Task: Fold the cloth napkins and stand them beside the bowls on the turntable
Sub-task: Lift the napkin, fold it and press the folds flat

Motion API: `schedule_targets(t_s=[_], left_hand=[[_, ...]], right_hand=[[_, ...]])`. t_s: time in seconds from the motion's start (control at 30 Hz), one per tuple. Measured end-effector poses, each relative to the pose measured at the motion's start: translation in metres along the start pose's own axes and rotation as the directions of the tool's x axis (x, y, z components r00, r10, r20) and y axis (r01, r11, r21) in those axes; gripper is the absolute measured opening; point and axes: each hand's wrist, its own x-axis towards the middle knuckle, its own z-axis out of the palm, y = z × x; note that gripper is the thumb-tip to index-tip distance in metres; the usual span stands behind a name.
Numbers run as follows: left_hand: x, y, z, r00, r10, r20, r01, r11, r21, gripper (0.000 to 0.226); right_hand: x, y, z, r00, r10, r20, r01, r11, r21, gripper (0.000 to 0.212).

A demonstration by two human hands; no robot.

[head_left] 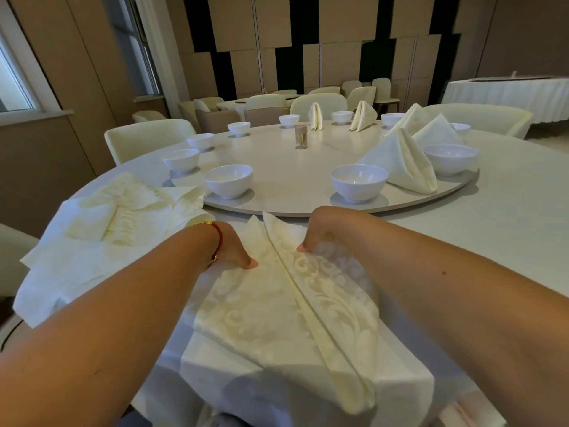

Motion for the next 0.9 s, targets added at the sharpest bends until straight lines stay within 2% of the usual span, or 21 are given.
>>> schedule_targets(t_s=[0.07, 0.13, 0.27, 0.47, 0.57, 0.67, 0.77, 0.83, 0.9], left_hand=[[-0.001, -0.001, 0.003, 1.0, 0.008, -0.017, -0.009, 0.998, -0.054, 0.052], [-0.003, 0.0, 0.005, 0.998, 0.016, -0.067, -0.017, 1.0, -0.005, 0.046], [-0.006, 0.005, 0.014, 0.983, 0.005, -0.185, 0.003, 0.999, 0.041, 0.047], [-0.009, -0.001, 0.027, 0.959, -0.057, -0.278, 0.016, 0.989, -0.148, 0.052], [-0.008, -0.003, 0.033, 0.934, -0.032, -0.356, -0.059, 0.969, -0.242, 0.056], [-0.013, 0.003, 0.024, 0.867, 0.063, -0.495, -0.212, 0.945, -0.251, 0.032], [-0.025, 0.015, -0.005, 0.772, 0.102, -0.628, -0.311, 0.922, -0.232, 0.037], [-0.038, 0.023, -0.037, 0.689, 0.123, -0.715, -0.374, 0.905, -0.205, 0.038], [-0.057, 0.03, -0.074, 0.569, 0.152, -0.808, -0.446, 0.883, -0.147, 0.037]], right_hand=[[0.003, 0.0, 0.005, 1.0, 0.002, -0.018, -0.002, 1.0, 0.016, 0.068], [0.003, 0.002, 0.01, 0.998, -0.012, -0.068, 0.016, 0.998, 0.059, 0.067], [-0.003, 0.009, 0.021, 0.979, -0.046, -0.201, 0.086, 0.977, 0.195, 0.054], [-0.007, 0.018, 0.037, 0.914, -0.086, -0.397, 0.206, 0.941, 0.27, 0.02], [-0.012, 0.02, 0.03, 0.883, -0.097, -0.458, 0.252, 0.923, 0.29, 0.027], [-0.017, 0.023, 0.011, 0.849, -0.104, -0.518, 0.288, 0.913, 0.289, 0.029], [-0.028, 0.027, -0.019, 0.808, -0.064, -0.586, 0.318, 0.884, 0.343, 0.042], [-0.042, 0.029, -0.048, 0.746, -0.047, -0.664, 0.379, 0.85, 0.366, 0.043], [-0.063, 0.028, -0.082, 0.663, -0.05, -0.747, 0.445, 0.829, 0.34, 0.039]])
